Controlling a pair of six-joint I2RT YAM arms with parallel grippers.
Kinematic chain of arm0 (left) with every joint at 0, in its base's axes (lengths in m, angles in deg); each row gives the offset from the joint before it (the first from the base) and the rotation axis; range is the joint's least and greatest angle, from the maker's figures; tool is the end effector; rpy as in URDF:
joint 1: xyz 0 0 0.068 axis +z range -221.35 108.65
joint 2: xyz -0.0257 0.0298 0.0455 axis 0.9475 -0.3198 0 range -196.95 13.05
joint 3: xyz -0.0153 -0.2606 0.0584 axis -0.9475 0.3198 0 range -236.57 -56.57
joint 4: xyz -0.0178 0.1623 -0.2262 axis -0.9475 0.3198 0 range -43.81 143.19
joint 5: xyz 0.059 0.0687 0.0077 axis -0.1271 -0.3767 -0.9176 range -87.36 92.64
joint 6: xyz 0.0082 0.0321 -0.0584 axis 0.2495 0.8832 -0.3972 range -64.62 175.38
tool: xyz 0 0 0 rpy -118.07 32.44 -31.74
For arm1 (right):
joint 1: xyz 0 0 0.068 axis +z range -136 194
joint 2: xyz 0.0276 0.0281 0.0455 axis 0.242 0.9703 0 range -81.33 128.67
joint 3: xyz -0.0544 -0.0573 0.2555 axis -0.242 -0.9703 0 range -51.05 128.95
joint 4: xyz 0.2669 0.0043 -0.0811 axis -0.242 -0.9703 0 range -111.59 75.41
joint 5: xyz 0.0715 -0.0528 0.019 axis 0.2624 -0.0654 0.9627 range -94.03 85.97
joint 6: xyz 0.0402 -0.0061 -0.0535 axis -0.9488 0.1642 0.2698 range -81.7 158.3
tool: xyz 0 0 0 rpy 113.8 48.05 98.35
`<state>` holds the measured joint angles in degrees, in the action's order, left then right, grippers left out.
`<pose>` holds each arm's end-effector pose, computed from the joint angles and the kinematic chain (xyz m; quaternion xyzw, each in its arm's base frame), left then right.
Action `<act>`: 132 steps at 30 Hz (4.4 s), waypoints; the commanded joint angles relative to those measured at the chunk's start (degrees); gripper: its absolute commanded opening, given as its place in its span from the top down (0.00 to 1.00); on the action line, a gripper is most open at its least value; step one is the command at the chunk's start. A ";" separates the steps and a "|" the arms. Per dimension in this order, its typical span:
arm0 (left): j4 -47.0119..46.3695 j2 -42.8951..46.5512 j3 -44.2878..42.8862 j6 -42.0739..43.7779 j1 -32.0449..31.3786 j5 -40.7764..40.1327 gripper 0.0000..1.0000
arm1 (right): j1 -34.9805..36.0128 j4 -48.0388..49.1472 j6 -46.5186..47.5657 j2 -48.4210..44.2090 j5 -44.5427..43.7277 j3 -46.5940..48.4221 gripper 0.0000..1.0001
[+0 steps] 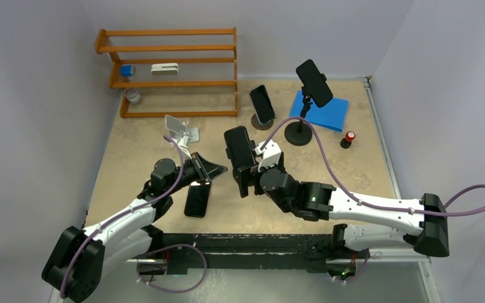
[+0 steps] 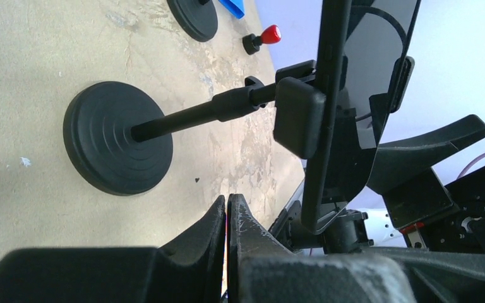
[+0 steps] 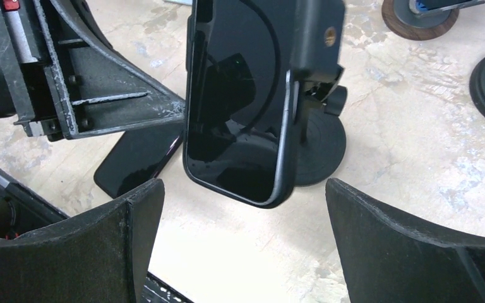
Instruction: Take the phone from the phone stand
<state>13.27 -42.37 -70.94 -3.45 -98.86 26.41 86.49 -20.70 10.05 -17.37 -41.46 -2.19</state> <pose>0.1970 -0.1270 0.1811 -0.0696 0.7482 -0.5522 0.3612 0.1169 0.2623 0.2928 -0.1264 0.7923 0.2432 0.5451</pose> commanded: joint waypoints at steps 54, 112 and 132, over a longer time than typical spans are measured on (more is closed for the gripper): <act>-10.09 -11.70 -21.69 0.82 6.59 15.09 0.56 | -8.04 7.85 0.71 -4.70 6.16 -5.97 0.80; 3.00 -17.57 -33.23 10.86 11.42 26.74 0.33 | -9.99 11.92 8.48 -12.30 21.68 -4.88 0.25; -5.38 -27.64 -36.59 10.36 11.86 39.75 0.78 | -9.96 19.71 11.82 -15.25 34.53 -8.84 0.27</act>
<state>13.77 -70.41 -106.24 7.61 -87.36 64.40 76.61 -5.93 20.87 -31.90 -8.70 -10.12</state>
